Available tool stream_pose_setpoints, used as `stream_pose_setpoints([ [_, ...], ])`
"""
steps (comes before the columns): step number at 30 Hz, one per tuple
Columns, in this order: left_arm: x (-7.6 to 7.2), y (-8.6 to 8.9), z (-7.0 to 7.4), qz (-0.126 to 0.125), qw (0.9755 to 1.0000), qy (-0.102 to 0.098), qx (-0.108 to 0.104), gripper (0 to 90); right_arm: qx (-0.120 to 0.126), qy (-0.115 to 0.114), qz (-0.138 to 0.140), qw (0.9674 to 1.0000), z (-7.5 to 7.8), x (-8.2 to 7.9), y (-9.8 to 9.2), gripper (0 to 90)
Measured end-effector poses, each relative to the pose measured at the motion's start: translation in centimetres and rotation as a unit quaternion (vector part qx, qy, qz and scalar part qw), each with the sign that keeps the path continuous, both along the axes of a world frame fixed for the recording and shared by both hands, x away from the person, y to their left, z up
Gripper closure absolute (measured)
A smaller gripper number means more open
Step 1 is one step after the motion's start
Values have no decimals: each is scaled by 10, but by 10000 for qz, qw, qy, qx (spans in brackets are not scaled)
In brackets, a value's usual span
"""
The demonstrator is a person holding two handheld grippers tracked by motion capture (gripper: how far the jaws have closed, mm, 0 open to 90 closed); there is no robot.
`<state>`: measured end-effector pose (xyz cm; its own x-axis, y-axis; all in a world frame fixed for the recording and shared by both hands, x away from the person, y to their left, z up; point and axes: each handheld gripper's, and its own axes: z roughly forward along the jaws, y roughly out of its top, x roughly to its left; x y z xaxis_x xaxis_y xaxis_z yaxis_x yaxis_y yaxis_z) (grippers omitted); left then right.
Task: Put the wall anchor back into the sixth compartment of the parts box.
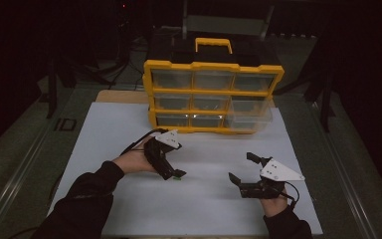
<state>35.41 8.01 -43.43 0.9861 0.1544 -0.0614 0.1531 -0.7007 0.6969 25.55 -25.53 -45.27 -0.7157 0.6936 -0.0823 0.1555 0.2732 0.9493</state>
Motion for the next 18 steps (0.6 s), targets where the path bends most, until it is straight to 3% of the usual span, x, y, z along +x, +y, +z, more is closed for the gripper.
stream_pose_setpoints([
  [10,-2,7,-30,4,9998,195,1,51,-24,-3,3,10000,-1,0,1,107],
  [18,-2,9,-54,-109,9997,171,139,205,-35,-8,17,10000,0,0,1,107],
])
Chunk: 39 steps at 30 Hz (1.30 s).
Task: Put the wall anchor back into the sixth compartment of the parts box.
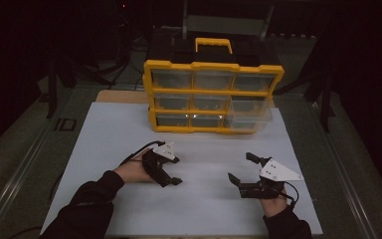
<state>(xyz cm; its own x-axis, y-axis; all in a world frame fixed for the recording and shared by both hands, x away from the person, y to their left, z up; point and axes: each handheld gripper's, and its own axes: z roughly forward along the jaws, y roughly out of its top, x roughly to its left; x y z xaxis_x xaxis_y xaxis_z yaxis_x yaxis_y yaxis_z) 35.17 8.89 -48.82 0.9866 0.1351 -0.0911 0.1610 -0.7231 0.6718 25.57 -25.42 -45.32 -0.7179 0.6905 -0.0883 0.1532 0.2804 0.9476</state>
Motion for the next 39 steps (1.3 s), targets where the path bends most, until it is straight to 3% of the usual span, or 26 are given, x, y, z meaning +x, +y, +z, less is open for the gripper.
stream_pose_setpoints([
  [2,0,-1,-3,20,10000,-36,39,228,-8,-3,5,10000,0,0,0,107],
  [7,3,-3,-13,39,9998,-107,156,404,5,10,-9,10000,0,0,-1,107],
  [11,4,-5,-18,-27,9997,-48,235,531,-1,4,-13,10000,1,0,-1,107],
  [13,4,-6,-21,-114,9995,-1,301,570,9,12,-16,10000,0,0,-1,107],
  [19,5,-7,-23,-68,9992,-28,403,673,-8,3,-19,10000,1,-1,-1,107],
  [26,7,-9,-23,-68,9988,120,467,805,-3,6,-24,10000,0,0,-1,107],
  [34,9,-10,-19,-105,9988,168,451,828,5,3,-26,10000,0,0,-1,107],
  [39,12,-10,-1,-38,9994,97,328,829,12,4,-34,10000,0,0,-2,107],
])
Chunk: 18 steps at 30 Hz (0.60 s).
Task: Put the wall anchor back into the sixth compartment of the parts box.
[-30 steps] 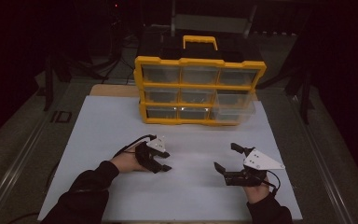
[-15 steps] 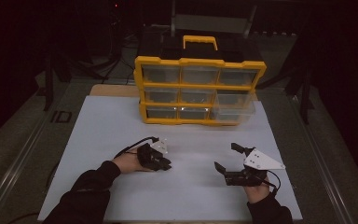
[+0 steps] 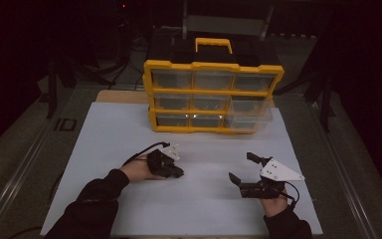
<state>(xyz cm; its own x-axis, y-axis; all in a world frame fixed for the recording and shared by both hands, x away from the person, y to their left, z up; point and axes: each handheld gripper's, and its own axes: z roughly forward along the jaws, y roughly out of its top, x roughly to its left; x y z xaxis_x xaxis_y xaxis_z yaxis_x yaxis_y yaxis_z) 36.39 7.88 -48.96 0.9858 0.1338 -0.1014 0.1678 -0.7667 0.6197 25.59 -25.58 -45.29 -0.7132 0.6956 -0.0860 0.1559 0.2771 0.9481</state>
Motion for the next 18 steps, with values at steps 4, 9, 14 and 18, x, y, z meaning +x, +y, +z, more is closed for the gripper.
stream_pose_setpoints([
  [4,3,0,20,36,9998,-93,-160,829,7,-1,5,10000,0,0,0,107],
  [9,6,-4,44,27,9994,-227,-253,829,11,6,10,10000,0,0,0,107],
  [14,11,-11,66,-40,9988,-309,-384,829,13,-12,1,10000,1,-1,-1,107],
  [18,16,-17,85,-114,9982,-429,-411,829,32,-6,0,10000,1,0,-1,107],
])
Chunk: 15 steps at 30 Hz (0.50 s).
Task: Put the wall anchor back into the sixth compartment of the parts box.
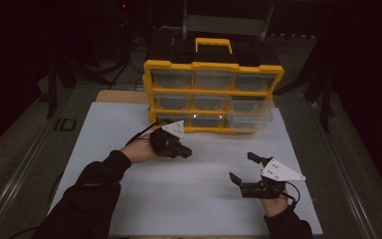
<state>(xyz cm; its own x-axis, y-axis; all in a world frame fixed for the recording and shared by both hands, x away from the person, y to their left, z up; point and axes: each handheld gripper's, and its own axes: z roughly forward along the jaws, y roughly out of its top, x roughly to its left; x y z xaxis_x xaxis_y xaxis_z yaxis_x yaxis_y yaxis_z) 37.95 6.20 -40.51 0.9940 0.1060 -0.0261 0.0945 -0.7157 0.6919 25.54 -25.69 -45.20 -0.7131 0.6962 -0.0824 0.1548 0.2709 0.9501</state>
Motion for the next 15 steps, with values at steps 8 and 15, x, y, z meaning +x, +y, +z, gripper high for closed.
stream_pose_setpoints([
  [8,11,-17,42,-112,9996,-248,-112,829,-12,9,-1,10000,-1,0,0,107],
  [15,22,-33,73,-127,9987,-443,-218,829,-19,3,7,10000,-1,1,0,107],
])
